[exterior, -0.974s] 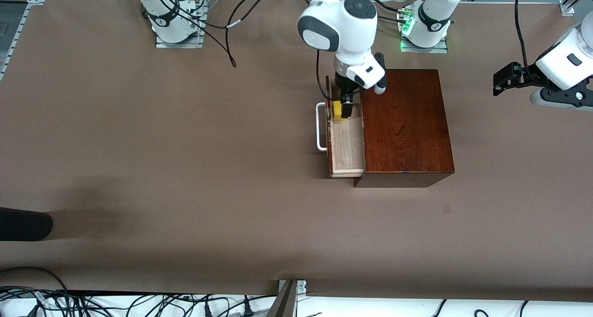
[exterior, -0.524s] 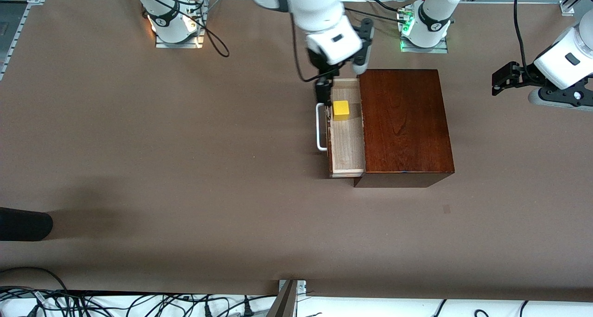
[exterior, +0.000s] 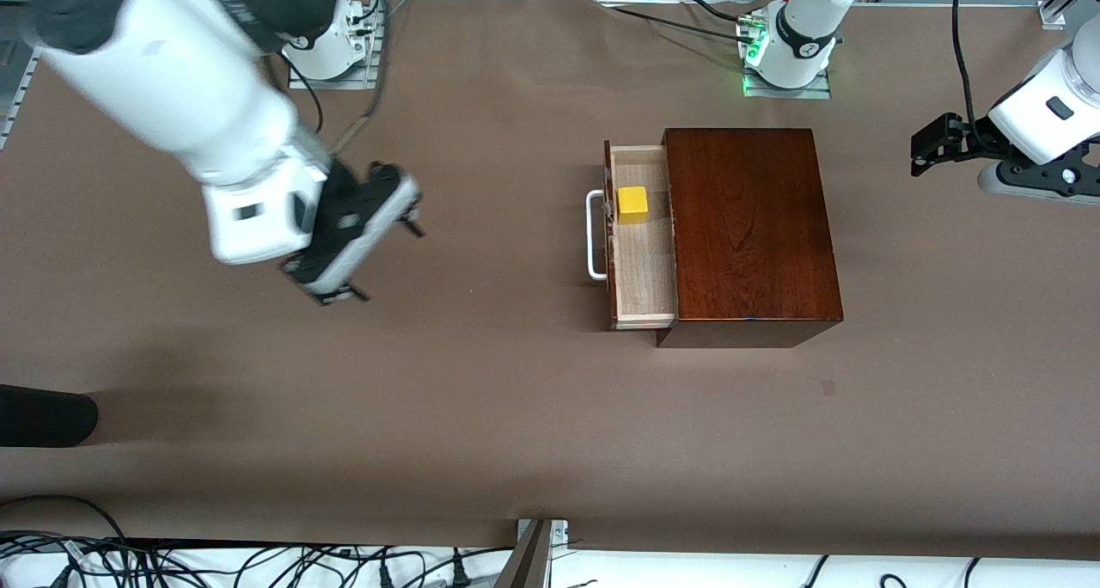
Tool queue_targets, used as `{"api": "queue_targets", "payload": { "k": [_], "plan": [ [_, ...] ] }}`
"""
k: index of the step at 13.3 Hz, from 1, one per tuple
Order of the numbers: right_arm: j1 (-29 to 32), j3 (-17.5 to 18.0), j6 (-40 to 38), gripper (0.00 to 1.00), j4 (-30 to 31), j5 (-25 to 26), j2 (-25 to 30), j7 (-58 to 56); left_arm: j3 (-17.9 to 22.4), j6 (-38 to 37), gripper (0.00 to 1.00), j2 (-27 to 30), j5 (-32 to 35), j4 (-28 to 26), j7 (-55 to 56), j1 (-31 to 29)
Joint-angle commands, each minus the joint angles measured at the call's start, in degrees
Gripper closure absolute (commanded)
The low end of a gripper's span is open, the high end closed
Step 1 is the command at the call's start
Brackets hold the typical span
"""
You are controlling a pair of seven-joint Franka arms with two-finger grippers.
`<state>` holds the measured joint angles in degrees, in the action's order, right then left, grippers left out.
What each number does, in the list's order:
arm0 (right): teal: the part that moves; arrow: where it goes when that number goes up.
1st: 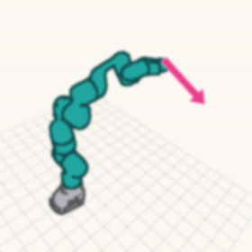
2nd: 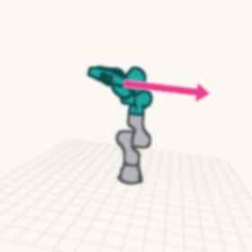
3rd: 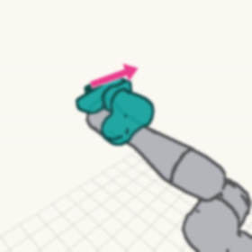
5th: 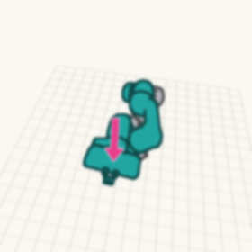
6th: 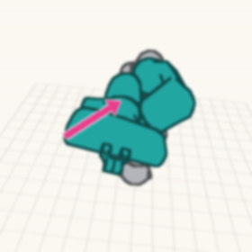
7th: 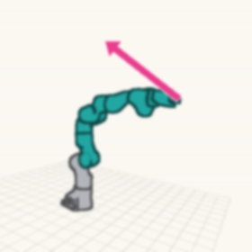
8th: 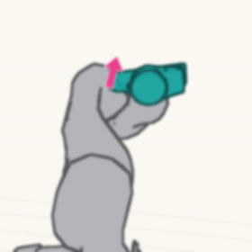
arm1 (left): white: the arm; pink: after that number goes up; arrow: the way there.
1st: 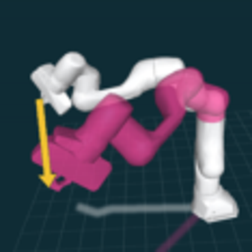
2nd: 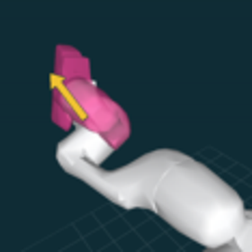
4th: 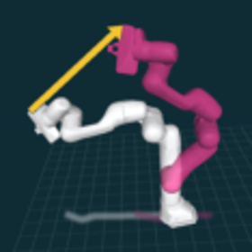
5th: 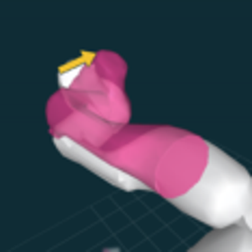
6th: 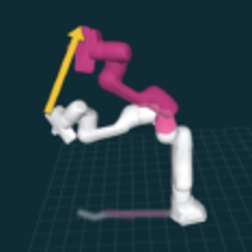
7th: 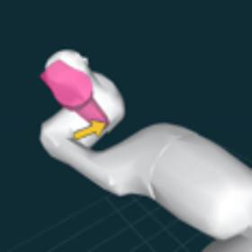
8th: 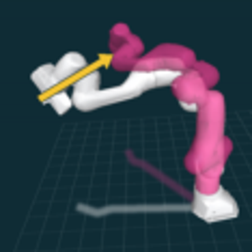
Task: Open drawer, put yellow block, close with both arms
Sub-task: 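Withdraw the right gripper while the left gripper moves toward the box, then lower the left gripper to the drawer front beside the handle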
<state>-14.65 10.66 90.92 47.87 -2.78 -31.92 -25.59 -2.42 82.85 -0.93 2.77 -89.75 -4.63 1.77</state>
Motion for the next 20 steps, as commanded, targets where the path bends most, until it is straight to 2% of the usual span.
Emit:
{"api": "queue_targets", "payload": {
  "k": [1,2,3,5,7,10,13,15,20],
  "plan": [
    [6.5,0.1,-5.6,0.00,1.8,-1.5,3.6,0.5,-0.1,-2.9,0.00,0.3,-1.1,0.4,0.5,0.0],
    [7.9,-1.2,-7.4,0.00,2.6,-1.5,5.7,0.8,-0.1,-3.0,0.00,0.2,-1.1,0.5,0.3,0.1],
    [8.0,-3.4,-7.8,0.00,6.1,-2.0,8.4,1.1,-0.7,-5.3,0.00,0.2,-1.3,0.2,0.2,0.6],
    [8.1,-8.0,-7.0,0.00,17.3,-5.4,16.8,4.9,-3.5,-12.3,0.00,-1.3,-2.0,0.4,-0.2,1.5],
    [8.1,-10.3,-6.7,0.00,27.2,-5.7,24.1,9.7,-6.7,-12.8,0.00,-2.2,-2.3,0.4,-0.5,1.7],
    [8.1,-13.1,-5.1,0.00,38.6,-3.8,32.4,14.2,-12.2,-12.6,0.00,-4.9,-4.4,0.5,-3.7,1.7],
    [8.1,-15.0,-2.3,0.00,42.6,1.4,33.1,14.3,-13.9,-11.3,0.00,-8.5,-10.1,1.3,-11.8,1.8],
    [8.1,-15.6,-0.7,0.00,44.1,1.7,33.1,14.7,-17.8,-4.9,0.00,-10.1,-12.5,1.2,-16.6,1.7],
    [7.5,-16.1,-1.3,0.00,42.7,3.5,31.8,16.1,-28.3,14.2,0.00,-16.4,-12.7,1.3,-25.8,1.7]
  ]
}}
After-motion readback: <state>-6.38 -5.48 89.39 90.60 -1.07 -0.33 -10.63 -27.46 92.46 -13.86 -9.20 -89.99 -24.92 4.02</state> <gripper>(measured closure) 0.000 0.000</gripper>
